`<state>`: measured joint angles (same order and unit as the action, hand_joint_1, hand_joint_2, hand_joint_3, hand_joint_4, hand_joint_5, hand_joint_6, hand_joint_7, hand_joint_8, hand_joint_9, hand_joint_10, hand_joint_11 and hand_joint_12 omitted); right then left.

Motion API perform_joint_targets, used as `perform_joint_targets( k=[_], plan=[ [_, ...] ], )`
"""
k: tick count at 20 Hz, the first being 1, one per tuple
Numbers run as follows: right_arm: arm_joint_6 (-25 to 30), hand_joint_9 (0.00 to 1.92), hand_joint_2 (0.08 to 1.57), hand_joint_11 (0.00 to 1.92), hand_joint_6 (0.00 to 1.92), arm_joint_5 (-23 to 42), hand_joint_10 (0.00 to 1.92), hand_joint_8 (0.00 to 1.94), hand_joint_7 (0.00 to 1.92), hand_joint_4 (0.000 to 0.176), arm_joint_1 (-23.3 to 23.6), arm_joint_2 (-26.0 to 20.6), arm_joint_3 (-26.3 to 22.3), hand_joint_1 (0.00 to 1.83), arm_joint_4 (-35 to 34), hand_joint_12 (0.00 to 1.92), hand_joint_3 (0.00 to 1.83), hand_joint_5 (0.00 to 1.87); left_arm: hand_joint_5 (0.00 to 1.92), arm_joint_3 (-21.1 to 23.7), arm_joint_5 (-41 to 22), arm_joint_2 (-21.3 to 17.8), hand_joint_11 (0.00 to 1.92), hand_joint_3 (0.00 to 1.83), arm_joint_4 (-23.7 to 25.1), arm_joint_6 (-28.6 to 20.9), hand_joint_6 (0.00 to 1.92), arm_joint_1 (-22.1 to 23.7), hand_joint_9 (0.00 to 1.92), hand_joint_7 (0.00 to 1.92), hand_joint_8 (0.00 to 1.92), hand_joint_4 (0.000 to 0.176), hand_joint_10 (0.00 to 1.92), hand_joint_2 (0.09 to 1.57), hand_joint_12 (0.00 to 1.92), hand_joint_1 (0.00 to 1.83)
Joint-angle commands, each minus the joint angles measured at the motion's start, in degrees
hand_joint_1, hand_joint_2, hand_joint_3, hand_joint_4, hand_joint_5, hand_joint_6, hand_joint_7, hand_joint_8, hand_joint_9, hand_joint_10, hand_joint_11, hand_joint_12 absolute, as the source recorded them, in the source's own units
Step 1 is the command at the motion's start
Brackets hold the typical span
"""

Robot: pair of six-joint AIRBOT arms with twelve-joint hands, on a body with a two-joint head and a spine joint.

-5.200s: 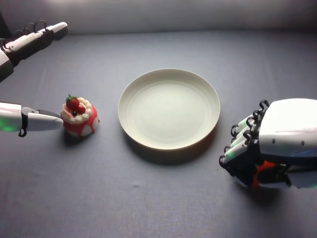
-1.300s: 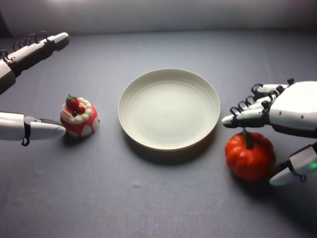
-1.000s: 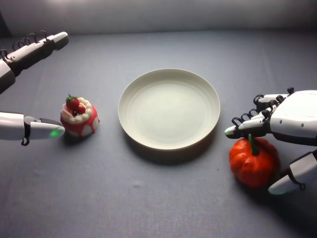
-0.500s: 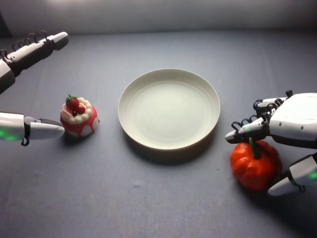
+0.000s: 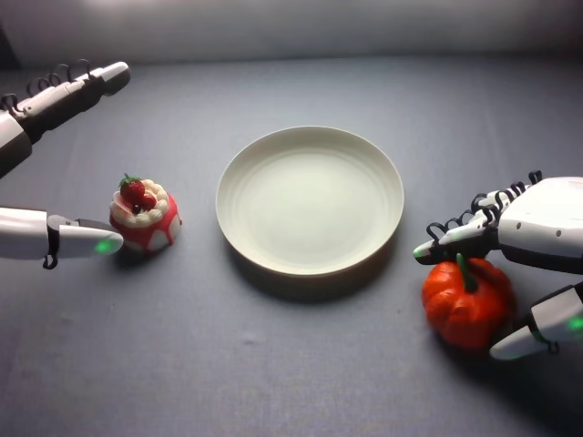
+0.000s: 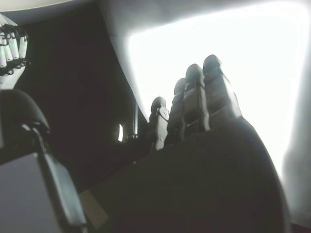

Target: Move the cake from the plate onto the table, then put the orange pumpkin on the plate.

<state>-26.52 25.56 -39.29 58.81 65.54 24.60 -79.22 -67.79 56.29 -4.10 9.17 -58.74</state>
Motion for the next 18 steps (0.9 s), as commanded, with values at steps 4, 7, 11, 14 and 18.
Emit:
perform_joint_targets(
  k=[4, 7, 11, 14, 18],
  plan=[
    [-0.07, 0.76, 1.23, 0.70, 1.29, 2.04, 1.51, 1.39, 0.85, 0.000, -0.48, 0.27, -0.08, 1.19, 0.43, 1.79, 0.00, 0.68, 0.00, -0.13, -6.87, 0.09, 0.00, 0.01, -2.13, -0.18, 0.00, 0.17, 0.00, 0.00, 0.00, 0.176, 0.00, 0.88, 0.00, 0.87],
    [-0.07, 0.81, 1.20, 0.75, 1.24, 2.21, 1.41, 1.30, 0.90, 0.000, -0.46, -0.05, -0.06, 1.20, 0.39, 1.68, 0.00, 0.74, 0.00, -0.13, -6.87, 0.13, 0.00, 0.01, -2.14, -0.18, 0.00, 0.11, 0.00, 0.00, 0.00, 0.176, 0.00, 0.89, 0.00, 0.86],
    [-0.07, 0.81, 1.19, 0.73, 1.21, 3.28, 1.35, 1.26, 0.90, 0.000, -0.46, -0.60, -0.12, 1.20, -0.59, 1.64, 0.00, 0.79, 0.00, -0.12, -6.92, 0.16, 0.00, 0.00, -2.21, -0.18, 0.00, -0.04, 0.00, 0.00, 0.00, 0.176, 0.00, 0.89, 0.00, 0.88],
    [-0.07, 0.83, 1.19, 0.80, 1.19, 4.10, 1.50, 1.30, 0.89, 0.000, -0.13, -0.95, -0.50, 1.20, -0.77, 1.66, 0.00, 0.80, 0.00, -0.12, -6.93, 0.23, 0.00, 0.00, -2.32, -0.18, 0.00, -0.19, 0.00, 0.00, 0.00, 0.176, 0.00, 0.87, 0.00, 0.89],
    [-0.97, 0.88, 1.16, 0.79, 1.17, 4.81, 1.33, 1.15, 0.91, 0.000, 2.50, -3.96, -1.82, 1.32, -0.30, 1.60, 0.00, 0.82, 0.00, -0.15, -6.93, 0.32, 0.00, 0.00, -2.46, -0.18, 0.00, -0.45, 0.00, 0.00, 0.00, 0.176, 0.00, 0.88, 0.00, 0.90]
  ],
)
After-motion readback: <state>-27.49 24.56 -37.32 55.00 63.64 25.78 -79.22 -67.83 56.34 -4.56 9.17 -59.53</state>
